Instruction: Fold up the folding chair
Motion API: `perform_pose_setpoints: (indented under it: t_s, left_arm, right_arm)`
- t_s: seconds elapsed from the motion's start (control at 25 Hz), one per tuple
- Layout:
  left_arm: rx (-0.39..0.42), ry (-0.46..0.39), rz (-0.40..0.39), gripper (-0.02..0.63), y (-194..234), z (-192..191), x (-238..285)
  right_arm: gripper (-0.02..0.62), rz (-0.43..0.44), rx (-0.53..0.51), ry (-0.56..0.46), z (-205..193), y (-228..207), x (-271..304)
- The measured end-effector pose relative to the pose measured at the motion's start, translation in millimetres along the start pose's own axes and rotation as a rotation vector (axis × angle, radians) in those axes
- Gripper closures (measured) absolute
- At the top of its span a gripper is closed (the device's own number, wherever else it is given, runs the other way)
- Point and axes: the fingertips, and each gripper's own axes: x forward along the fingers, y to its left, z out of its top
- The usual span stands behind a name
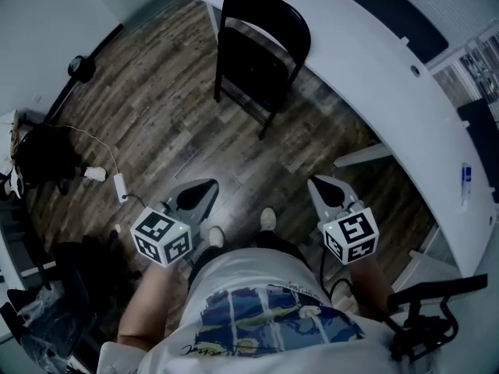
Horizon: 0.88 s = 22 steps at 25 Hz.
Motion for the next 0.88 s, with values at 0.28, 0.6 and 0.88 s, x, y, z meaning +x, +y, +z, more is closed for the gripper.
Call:
perform_pose_setpoints:
  t_s: [0.28,0.6,0.88]
  left_arm:
    - [-0.008,-0.021,-0.062,0.603,-5.9,12.8,-11.7]
    - [0.036,-0.042,-0.155,0.603,5.8,-13.9,-102.2]
    - [0.043,-0.024,-0.192,0.603,17.1,-37.1,-135.5]
  right_arm:
    - [0.592,-0.003,0.005,-0.020,15.4,18.3,5.2]
    - [0.592,-0.052,-0.011,-0.035,30.6,135.4,3.1]
    - [0.592,-0.102,-0.003,-0.044,26.8,185.0,-9.0]
